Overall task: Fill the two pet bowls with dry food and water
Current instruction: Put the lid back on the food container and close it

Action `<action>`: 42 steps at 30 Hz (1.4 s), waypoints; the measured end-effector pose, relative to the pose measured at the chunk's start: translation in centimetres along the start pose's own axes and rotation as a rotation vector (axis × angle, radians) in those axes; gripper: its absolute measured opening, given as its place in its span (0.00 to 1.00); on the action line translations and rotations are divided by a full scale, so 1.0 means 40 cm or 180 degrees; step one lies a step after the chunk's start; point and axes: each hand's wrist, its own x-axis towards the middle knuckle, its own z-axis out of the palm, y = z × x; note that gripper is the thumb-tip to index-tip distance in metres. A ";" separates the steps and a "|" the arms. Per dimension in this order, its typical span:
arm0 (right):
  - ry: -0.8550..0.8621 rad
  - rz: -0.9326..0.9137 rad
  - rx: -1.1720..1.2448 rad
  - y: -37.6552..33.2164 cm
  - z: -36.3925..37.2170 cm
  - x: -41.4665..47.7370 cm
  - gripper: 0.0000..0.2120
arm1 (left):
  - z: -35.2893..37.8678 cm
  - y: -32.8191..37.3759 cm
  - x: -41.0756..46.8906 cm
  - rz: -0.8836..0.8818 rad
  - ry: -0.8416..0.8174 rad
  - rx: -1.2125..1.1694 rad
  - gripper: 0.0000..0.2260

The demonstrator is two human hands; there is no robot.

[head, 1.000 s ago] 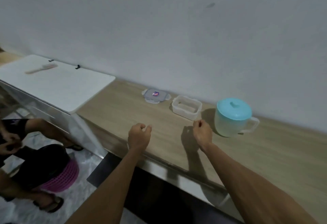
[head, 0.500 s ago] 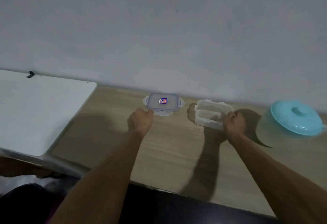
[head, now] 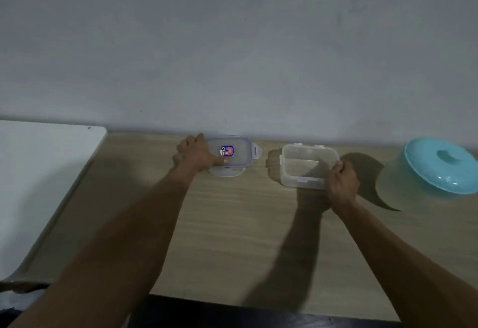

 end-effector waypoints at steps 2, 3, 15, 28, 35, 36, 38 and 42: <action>-0.0013 0.0015 0.0033 0.001 -0.003 -0.001 0.18 | -0.005 0.005 0.010 -0.0070 -0.0104 0.0266 0.50; -0.0026 0.0017 0.0043 0.001 -0.004 -0.002 0.18 | -0.005 0.009 0.014 -0.0083 -0.0130 0.0340 0.51; -0.0266 0.0032 0.0141 -0.022 -0.045 -0.010 0.17 | -0.051 0.014 -0.027 -0.0399 -0.0274 -0.2638 0.13; -0.0747 0.0830 0.1212 -0.023 -0.093 0.021 0.26 | -0.027 0.293 -0.115 0.0021 -0.0367 -0.2898 0.12; -0.0732 0.0660 0.1638 -0.012 -0.138 0.055 0.15 | 0.071 0.417 -0.120 0.0066 -0.0484 -0.2662 0.11; -0.0700 0.0580 0.1631 -0.001 -0.134 0.060 0.16 | 0.079 0.418 -0.118 0.0068 -0.0408 -0.2626 0.12; -0.0674 0.0417 0.1565 0.018 -0.122 0.065 0.16 | 0.089 0.416 -0.116 0.0076 -0.0275 -0.2480 0.12; -0.0598 0.0299 0.1425 0.034 -0.116 0.054 0.12 | 0.109 0.407 -0.114 0.0110 -0.0055 -0.2130 0.09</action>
